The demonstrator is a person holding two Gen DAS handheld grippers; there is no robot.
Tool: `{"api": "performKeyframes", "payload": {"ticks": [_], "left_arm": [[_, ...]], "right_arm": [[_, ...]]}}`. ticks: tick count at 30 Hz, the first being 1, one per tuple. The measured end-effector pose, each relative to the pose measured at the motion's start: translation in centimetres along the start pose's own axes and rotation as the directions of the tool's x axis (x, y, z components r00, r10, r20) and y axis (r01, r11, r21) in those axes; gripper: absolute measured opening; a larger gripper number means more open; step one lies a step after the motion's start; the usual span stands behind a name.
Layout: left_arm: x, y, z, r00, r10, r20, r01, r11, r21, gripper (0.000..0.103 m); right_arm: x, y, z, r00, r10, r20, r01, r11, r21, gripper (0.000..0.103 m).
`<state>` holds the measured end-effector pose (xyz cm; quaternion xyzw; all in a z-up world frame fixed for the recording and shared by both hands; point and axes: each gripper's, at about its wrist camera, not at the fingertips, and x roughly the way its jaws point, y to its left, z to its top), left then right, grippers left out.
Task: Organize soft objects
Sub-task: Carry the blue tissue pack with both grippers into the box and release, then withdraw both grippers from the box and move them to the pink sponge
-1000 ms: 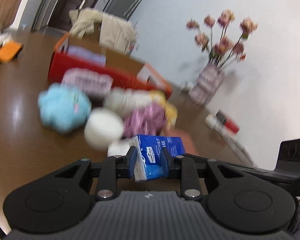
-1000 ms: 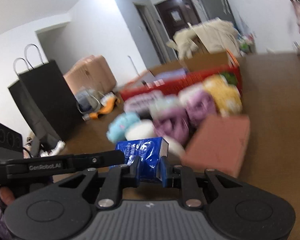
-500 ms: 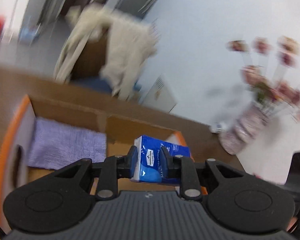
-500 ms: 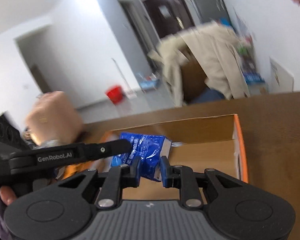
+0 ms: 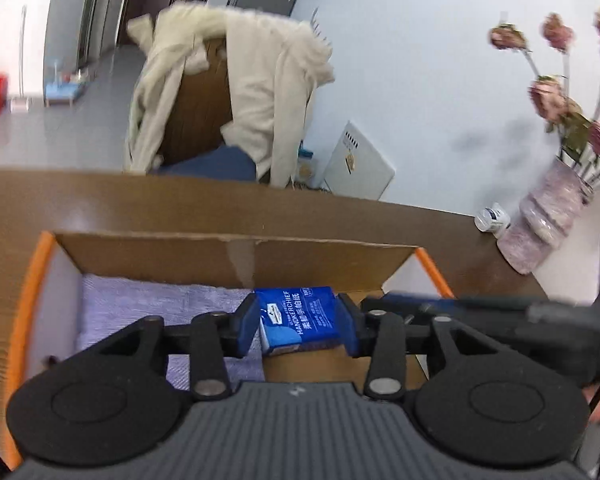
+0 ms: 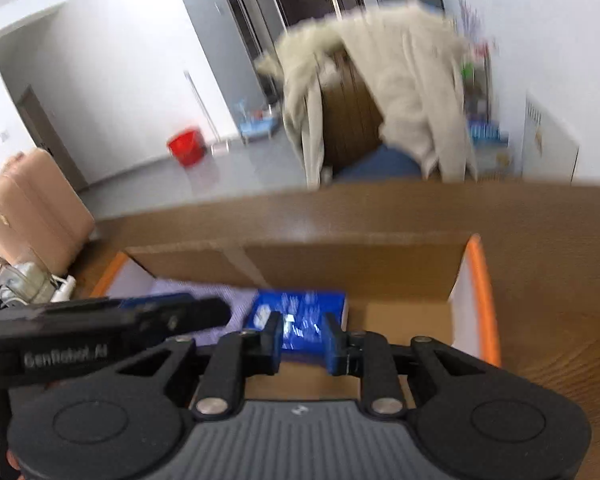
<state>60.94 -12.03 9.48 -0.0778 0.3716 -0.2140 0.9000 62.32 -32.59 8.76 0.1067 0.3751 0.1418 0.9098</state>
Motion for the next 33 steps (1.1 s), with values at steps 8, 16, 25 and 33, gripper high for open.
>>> {"api": "performKeyframes", "payload": {"ticks": [8, 16, 25, 33], "left_arm": [[-13.7, -4.5, -2.6, 0.984, 0.04, 0.172, -0.061, 0.991, 0.118, 0.059], [-26.1, -6.4, -9.2, 0.938, 0.108, 0.328, -0.154, 0.981, 0.12, 0.073], [-32.9, -7.9, -21.0, 0.873, 0.184, 0.452, -0.273, 0.952, 0.138, 0.092], [-36.1, -9.0, -29.9, 0.834, 0.177, 0.523, -0.272, 0.956, 0.109, 0.101]], "right_arm": [[-14.0, 3.3, -1.1, 0.985, 0.003, 0.171, 0.026, 0.986, -0.167, 0.043], [-26.3, 5.1, -7.6, 0.956, 0.032, 0.293, 0.04, 0.97, -0.239, 0.055], [-32.6, 7.4, -18.0, 0.919, 0.042, 0.392, 0.09, 0.946, -0.312, 0.065], [-35.5, 9.6, -28.2, 0.891, 0.058, 0.45, 0.126, 0.922, -0.367, 0.071]]}}
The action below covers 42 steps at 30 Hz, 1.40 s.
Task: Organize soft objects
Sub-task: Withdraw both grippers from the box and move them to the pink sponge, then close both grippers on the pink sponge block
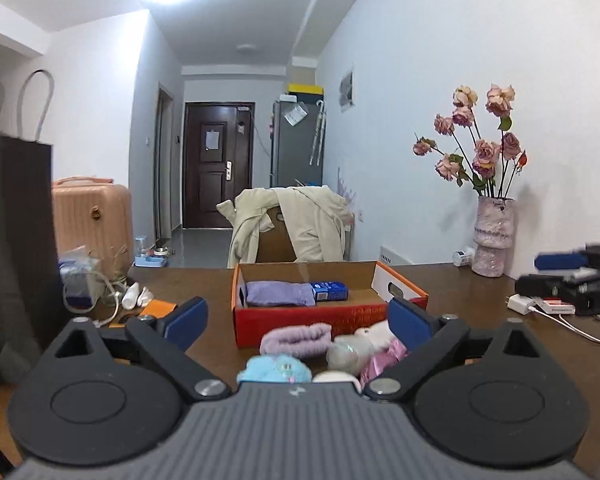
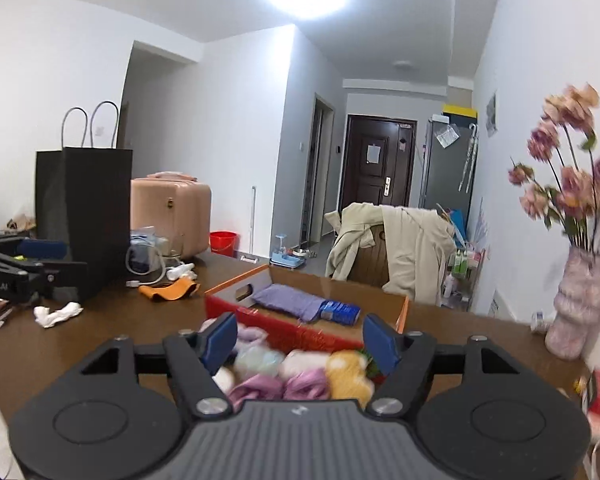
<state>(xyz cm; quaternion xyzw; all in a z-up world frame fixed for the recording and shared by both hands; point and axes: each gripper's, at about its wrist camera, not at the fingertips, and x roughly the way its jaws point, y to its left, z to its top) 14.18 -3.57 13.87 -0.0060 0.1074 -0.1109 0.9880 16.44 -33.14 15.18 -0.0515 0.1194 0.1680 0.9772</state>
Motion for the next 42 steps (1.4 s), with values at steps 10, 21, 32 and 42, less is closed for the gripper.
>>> {"api": "performKeyframes", "payload": {"ticks": [10, 21, 32, 42], "left_arm": [[-2.8, -0.5, -4.6, 0.999, -0.035, -0.029, 0.035, 0.999, 0.015, 0.103], [-0.5, -1.6, -6.5, 0.992, -0.085, -0.091, 0.082, 0.996, -0.035, 0.103], [11.1, -8.6, -8.7, 0.88, -0.306, -0.362, 0.242, 0.947, -0.212, 0.066], [16.9, -10.0, -8.9, 0.839, -0.348, -0.418, 0.22, 0.92, -0.324, 0.043]], "right_arm": [[-3.8, 2.5, -7.6, 1.0, -0.013, 0.013, 0.011, 0.993, 0.117, 0.077], [-2.6, 0.7, -9.1, 0.995, -0.08, -0.052, 0.087, 0.985, 0.146, 0.078], [5.6, -6.1, -10.7, 0.979, -0.007, -0.202, 0.048, 0.979, 0.2, 0.066], [15.7, -11.7, -9.8, 0.91, 0.278, -0.306, -0.172, 0.928, 0.332, 0.031]]}}
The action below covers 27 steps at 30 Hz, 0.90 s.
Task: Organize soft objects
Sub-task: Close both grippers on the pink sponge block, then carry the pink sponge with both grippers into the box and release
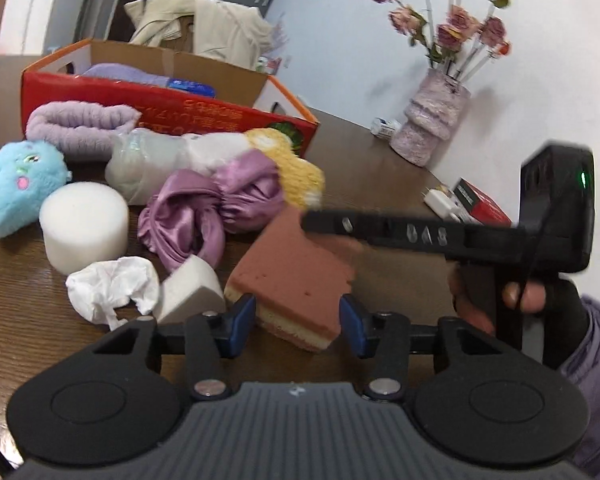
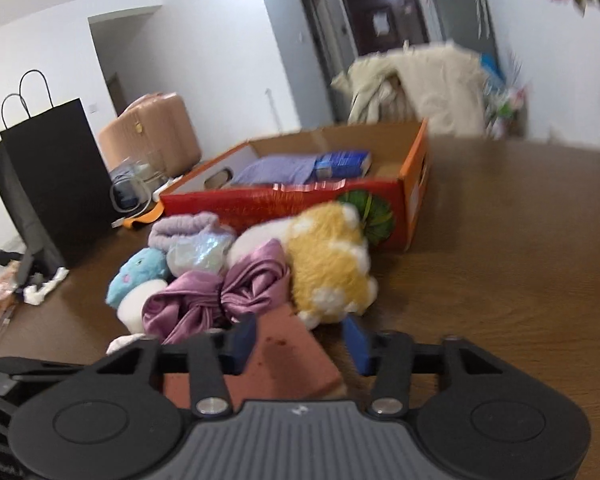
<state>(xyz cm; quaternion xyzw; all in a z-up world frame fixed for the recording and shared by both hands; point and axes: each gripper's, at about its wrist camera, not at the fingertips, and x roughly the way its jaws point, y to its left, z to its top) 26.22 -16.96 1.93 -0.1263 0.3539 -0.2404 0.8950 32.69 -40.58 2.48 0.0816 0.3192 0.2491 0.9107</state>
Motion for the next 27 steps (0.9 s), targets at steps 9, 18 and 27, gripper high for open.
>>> {"api": "performKeyframes", "payload": {"ticks": [9, 18, 27], "left_arm": [[-1.2, 1.2, 0.1, 0.998, -0.061, -0.004, 0.06, 0.99, -0.127, 0.04], [-0.5, 0.7, -0.3, 0.999, -0.037, -0.019, 0.034, 0.992, -0.121, 0.032], [-1.2, -0.2, 8.9, 0.981, -0.135, 0.142, 0.134, 0.991, 0.017, 0.032]], "right_arm": [[-6.1, -0.3, -4.2, 0.999, 0.04, 0.004, -0.04, 0.985, 0.166, 0.03], [-5.2, -1.0, -5.3, 0.997, 0.075, -0.002, -0.072, 0.966, 0.247, 0.029], [-7.4, 0.6, 2.7, 0.984, 0.005, 0.178, -0.034, 0.987, 0.159, 0.028]]}}
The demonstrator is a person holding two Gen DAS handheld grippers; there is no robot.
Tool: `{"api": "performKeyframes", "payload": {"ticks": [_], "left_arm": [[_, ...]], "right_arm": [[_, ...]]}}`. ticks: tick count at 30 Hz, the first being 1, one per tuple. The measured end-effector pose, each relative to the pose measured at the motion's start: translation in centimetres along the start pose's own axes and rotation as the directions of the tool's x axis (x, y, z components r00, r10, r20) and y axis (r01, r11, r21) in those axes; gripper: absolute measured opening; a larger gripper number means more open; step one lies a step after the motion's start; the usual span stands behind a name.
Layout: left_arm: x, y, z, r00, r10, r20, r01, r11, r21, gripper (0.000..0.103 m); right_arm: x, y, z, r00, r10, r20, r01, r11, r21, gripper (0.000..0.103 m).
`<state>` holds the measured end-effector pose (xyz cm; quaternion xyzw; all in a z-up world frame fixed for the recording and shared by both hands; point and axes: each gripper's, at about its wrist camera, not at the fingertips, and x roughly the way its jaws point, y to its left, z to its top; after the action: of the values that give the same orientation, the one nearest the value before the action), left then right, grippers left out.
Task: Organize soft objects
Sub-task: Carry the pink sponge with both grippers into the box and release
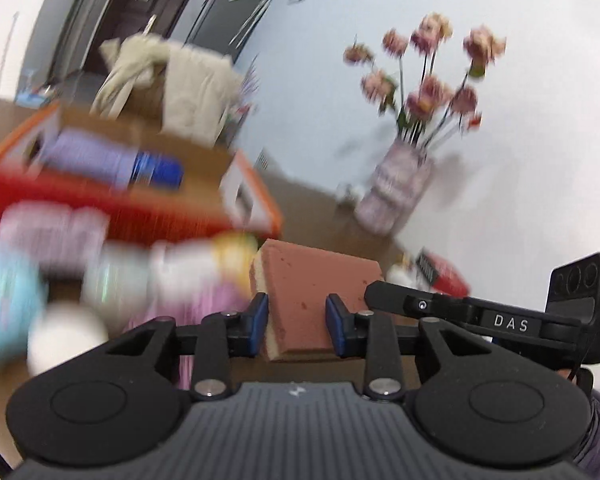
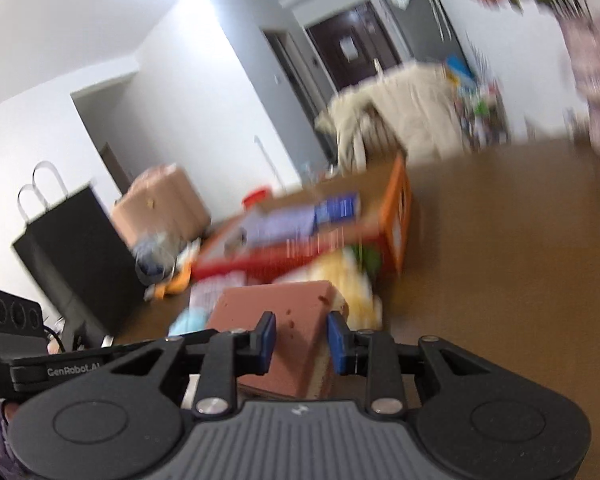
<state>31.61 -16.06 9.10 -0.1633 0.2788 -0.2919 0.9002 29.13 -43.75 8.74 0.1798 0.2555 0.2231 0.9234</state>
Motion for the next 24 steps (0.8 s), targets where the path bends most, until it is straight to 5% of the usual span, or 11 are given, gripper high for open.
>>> {"api": "performKeyframes", "payload": {"ticks": [4, 9, 16, 24], "left_arm": [[5.0, 2.6, 7.9, 1.0, -0.019, 0.017, 0.02, 0.999, -0.031, 0.031], [11.3, 6.9, 13.1, 0.999, -0.01, -0.044, 0.006, 0.996, -0.091, 0.03], [19.9, 12.1, 16.4, 0.987, -0.027, -0.159, -0.001, 0.985, -0.175, 0.03], [26.0, 17.0, 15.6, 0.958, -0.029, -0.284, -0.052, 0.961, -0.271, 0.03]], "right_arm": [[4.1, 0.3, 7.1, 0.997, -0.055, 0.061, 0.058, 0.997, -0.053, 0.028], [11.5, -1.2, 13.1, 0.992, -0.125, 0.018, 0.126, 0.991, -0.046, 0.028], [20.5, -3.9, 16.8, 0.962, -0.27, -0.039, 0.268, 0.962, -0.054, 0.028], [28.5, -5.2, 17.9, 0.912, -0.391, -0.123, 0.371, 0.915, -0.155, 0.024]]}}
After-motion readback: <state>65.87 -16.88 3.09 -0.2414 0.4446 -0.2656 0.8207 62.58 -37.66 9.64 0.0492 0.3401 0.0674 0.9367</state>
